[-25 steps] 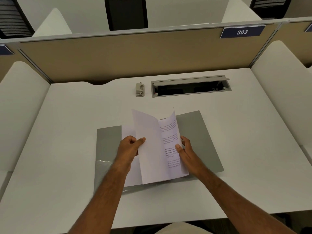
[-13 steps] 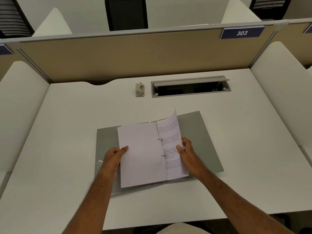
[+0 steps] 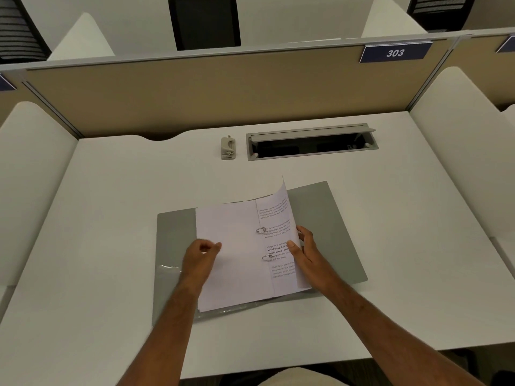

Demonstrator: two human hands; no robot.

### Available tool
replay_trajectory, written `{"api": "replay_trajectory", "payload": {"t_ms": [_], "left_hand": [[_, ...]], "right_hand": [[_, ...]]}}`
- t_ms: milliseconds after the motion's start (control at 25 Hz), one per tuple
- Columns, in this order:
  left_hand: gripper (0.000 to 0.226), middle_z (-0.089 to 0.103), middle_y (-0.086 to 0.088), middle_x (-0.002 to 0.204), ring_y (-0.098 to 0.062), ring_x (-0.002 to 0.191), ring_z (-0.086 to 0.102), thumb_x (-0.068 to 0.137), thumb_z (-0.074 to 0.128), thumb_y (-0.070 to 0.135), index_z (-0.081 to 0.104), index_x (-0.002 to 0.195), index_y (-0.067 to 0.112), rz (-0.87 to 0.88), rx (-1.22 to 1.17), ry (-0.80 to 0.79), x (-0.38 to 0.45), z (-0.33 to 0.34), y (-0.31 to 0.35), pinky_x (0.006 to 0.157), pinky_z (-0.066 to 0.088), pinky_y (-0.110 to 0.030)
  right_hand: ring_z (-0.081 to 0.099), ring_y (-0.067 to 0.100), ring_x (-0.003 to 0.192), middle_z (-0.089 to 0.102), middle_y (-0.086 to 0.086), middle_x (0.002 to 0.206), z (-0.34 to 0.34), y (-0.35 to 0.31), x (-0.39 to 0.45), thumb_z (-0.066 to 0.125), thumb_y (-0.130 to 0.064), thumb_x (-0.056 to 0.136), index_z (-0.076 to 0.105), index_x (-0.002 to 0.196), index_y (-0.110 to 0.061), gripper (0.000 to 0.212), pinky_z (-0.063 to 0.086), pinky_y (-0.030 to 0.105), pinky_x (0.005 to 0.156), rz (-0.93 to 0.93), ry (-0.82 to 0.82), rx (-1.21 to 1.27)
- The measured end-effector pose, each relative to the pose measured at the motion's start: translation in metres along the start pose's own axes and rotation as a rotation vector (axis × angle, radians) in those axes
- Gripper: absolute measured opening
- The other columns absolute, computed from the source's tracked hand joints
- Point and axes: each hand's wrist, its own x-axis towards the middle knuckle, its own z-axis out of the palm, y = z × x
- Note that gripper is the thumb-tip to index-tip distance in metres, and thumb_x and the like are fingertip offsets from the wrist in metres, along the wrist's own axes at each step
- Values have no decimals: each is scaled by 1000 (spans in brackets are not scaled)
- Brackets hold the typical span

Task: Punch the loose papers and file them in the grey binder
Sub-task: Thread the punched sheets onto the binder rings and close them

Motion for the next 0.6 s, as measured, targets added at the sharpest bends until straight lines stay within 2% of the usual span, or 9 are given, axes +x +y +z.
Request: {"api": "replay_trajectory", "payload": {"t_ms": [80,160,280,360,440,600], "left_hand": [[20,73,-10,94,-21,80,69,95,72,23,68,98,4,29,-56,-174,-16,19,27,63,50,-19],[23,77,-6,96,-17,81,71,97,70,28,71,102,6,5,-86,-305,-30,43,49,70,52,-24],[25,79,2,99,-15,92,74,95,69,40,75,105,17,-19,-89,-420,-43,76,68,79,57,-29],[23,78,5,101,-13,94,74,94,69,40,76,106,21,-21,-90,-466,-46,92,72,81,57,-29],[21,77,3,101,-12,92,73,94,71,34,76,106,17,-8,-66,-486,-49,101,72,80,57,-28],[17,77,2,103,-15,92,72,94,72,26,76,104,13,-47,-74,-450,-52,108,67,76,57,-26]], "right_hand": [[62,9,118,47,-10,144,1,1,1,47,-46,103,24,147,-37,50,59,24,86,-12,7,-18],[62,9,116,46,-8,144,3,0,1,49,-46,102,24,146,-38,52,60,26,86,-20,9,-37],[60,14,120,42,-8,146,6,1,2,50,-52,99,22,146,-40,56,59,32,92,-34,9,-95],[51,13,129,37,-11,149,6,1,0,50,-56,96,19,150,-37,65,52,34,103,-48,19,-142],[45,10,129,35,-12,147,7,-1,-2,53,-51,97,17,152,-33,68,45,30,103,-56,16,-149],[51,16,128,38,-3,150,6,3,-1,59,-43,97,19,152,-30,69,50,35,103,-65,11,-179]]}}
